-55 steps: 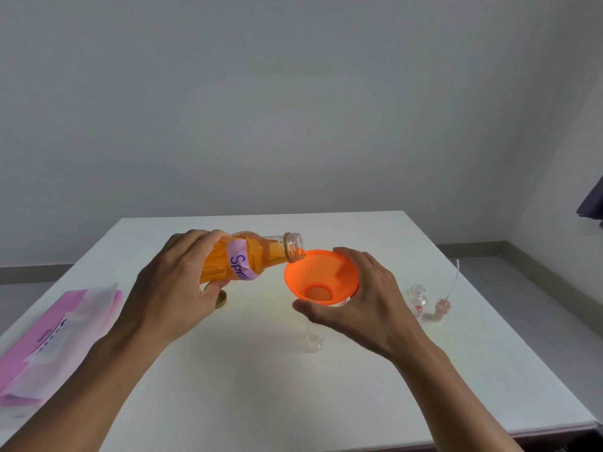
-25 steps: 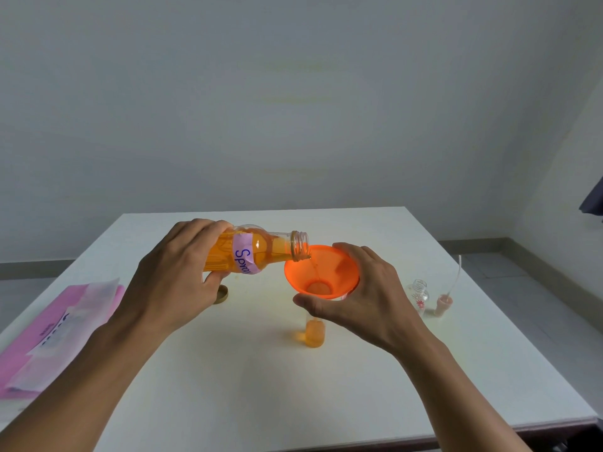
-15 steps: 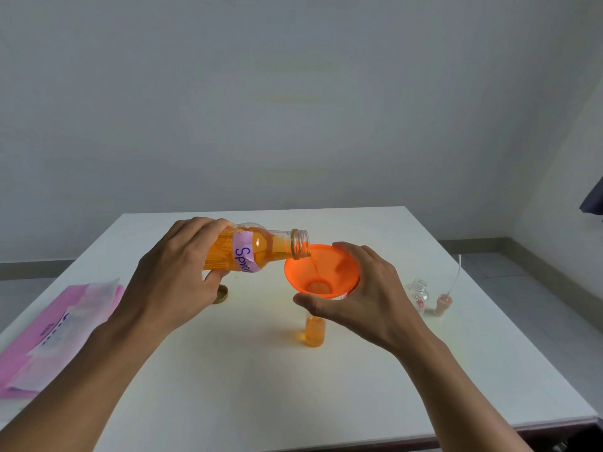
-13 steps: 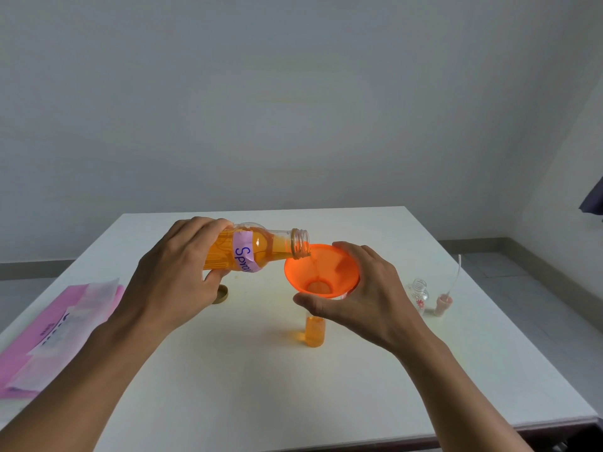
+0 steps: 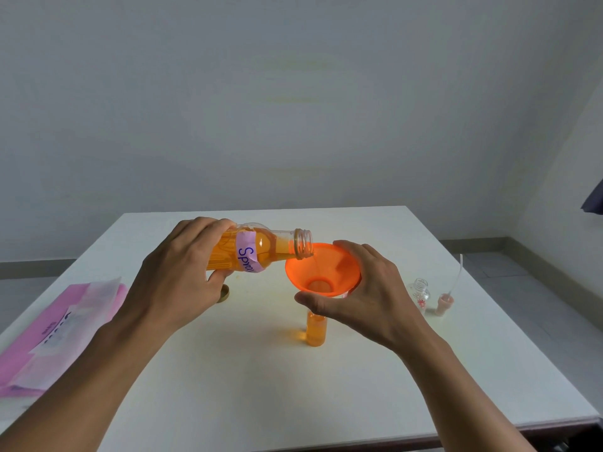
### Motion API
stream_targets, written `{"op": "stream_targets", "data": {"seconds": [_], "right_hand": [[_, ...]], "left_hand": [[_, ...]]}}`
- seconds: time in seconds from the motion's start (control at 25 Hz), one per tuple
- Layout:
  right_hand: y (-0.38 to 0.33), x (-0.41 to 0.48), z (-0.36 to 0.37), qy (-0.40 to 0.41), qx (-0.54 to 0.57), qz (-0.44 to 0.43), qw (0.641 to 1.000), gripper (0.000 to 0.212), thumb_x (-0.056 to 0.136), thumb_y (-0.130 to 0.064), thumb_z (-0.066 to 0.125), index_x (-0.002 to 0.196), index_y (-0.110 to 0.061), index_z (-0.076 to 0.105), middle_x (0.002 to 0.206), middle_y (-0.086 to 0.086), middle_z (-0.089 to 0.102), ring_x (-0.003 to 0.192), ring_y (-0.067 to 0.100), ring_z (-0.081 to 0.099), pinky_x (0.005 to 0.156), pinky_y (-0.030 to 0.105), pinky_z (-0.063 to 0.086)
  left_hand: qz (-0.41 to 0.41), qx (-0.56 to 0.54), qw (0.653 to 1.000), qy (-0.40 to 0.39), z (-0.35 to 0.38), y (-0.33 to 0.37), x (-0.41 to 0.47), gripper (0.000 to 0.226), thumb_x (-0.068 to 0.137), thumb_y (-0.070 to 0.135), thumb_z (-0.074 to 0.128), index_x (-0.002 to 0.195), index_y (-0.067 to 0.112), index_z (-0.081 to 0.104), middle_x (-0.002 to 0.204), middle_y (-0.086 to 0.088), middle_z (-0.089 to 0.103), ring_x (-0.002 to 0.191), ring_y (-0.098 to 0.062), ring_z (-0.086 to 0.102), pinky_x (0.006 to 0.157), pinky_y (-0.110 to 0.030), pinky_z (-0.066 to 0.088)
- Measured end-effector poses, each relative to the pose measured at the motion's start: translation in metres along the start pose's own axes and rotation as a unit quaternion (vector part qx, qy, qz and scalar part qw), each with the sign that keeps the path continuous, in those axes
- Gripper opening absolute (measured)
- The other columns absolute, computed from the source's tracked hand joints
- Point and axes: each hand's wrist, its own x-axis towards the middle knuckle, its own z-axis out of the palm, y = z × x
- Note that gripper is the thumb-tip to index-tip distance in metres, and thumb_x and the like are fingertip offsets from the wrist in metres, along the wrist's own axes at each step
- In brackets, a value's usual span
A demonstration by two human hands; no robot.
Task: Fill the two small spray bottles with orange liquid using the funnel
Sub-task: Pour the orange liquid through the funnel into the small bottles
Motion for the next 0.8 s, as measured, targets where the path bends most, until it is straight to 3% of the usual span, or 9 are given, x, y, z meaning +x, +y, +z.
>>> {"op": "stream_targets", "data": {"seconds": [0.8], "right_hand": [[0.0008,0.0010,0.0001,-0.009,-0.003,-0.009,1.000,0.112,0.052,-0.089,0.068,0.146,-0.034,0.044,0.130,-0.017,0.052,0.115,0.013,0.052,0.085,0.027,0.047]], "left_hand": [[-0.013,-0.020,1.000,0.001,0.0043,0.0012,-0.0025,0.069,0.067,0.021,0.086,0.128,0.019,0.055,0.120,0.003,0.060,0.109,-0.021,0.054,0.067,-0.032,0.051]]}}
